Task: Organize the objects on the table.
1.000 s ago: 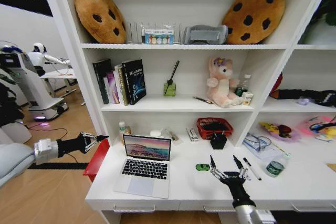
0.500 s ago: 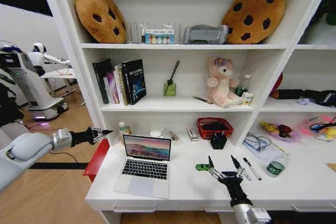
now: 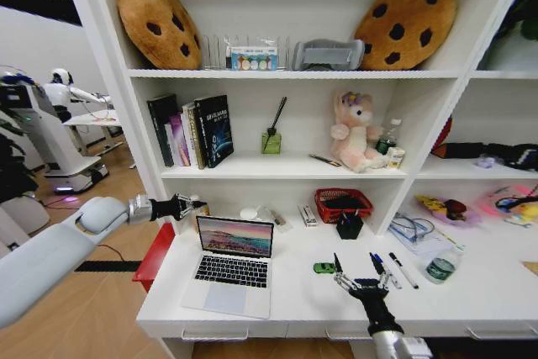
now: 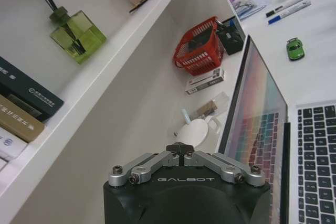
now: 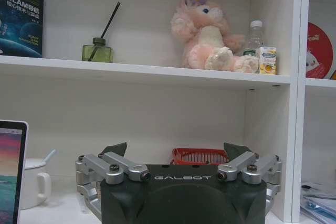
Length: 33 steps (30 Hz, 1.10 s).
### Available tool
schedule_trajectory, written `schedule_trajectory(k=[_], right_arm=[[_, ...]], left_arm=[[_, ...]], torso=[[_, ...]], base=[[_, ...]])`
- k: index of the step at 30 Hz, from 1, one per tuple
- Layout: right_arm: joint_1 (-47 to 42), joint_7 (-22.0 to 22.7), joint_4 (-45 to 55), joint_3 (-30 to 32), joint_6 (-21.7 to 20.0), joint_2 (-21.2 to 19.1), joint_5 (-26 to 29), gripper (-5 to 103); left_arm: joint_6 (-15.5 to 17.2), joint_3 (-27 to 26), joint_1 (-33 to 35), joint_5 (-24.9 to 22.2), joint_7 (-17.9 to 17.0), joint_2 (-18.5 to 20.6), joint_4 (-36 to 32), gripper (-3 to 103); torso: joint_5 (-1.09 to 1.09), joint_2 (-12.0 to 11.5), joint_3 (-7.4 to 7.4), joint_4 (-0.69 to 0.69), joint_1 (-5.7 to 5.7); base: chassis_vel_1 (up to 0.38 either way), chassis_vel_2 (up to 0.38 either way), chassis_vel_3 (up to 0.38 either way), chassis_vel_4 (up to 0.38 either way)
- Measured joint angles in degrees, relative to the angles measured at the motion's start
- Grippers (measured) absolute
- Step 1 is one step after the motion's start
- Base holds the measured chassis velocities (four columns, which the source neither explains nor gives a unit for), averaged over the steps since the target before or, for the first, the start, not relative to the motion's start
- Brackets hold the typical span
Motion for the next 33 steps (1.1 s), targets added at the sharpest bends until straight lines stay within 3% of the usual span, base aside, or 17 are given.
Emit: schedule_trajectory(k=[3,5,8,14,18,21,33], right_arm=[[0.00,1.22,-0.01,0.04,-0.04,0.03,-0.04,100],[0.06,1.94,-0.12,0.12,-0.13,0.00,-0.06,100],[0.03,2.25,-0.10,0.22,-0.15,0.12,-0.06,100],[-0.15,2.65,-0.17,0.47,-0.04,0.34,-0.06,100],[-0.14,2.83,-0.23,0.56,0.01,0.39,-0.03,100],[-0.15,3.24,-0.36,0.52,0.11,0.92,-0.01,100],[-0.14,3.26,-0.55,0.26,0.20,1.83,-0.02,100]], left_arm=[[0.37,2.52,-3.07,-0.34,1.91,-0.62,0.98,0],[-0.46,5.77,-7.80,0.56,4.38,-2.27,2.99,0],[-1.64,8.84,-12.16,0.77,5.45,-4.05,5.57,0],[-2.44,12.35,-16.52,1.26,8.94,-5.87,8.77,0],[-2.16,13.05,-16.97,1.98,11.63,-5.58,8.72,0],[-0.84,12.59,-15.97,5.20,15.26,-4.49,7.45,0],[1.29,9.20,-13.04,5.06,21.11,-1.02,4.62,0]], torso=[[0.00,0.00,0.00,0.02,0.00],[0.00,0.00,0.00,-0.01,0.00],[0.01,0.00,0.00,-0.03,0.00],[0.00,0.00,0.00,-0.03,0.00],[0.00,0.00,0.00,-0.01,0.00],[-0.01,0.00,0.00,0.01,0.00],[-0.01,0.00,0.00,-0.01,0.00]], base=[[0.000,0.000,0.000,0.000],[0.000,0.000,0.000,0.000],[0.000,0.000,0.000,0.000],[0.000,0.000,0.000,0.000],[0.000,0.000,0.000,0.000],[0.000,0.000,0.000,0.000],[0.000,0.000,0.000,0.000]])
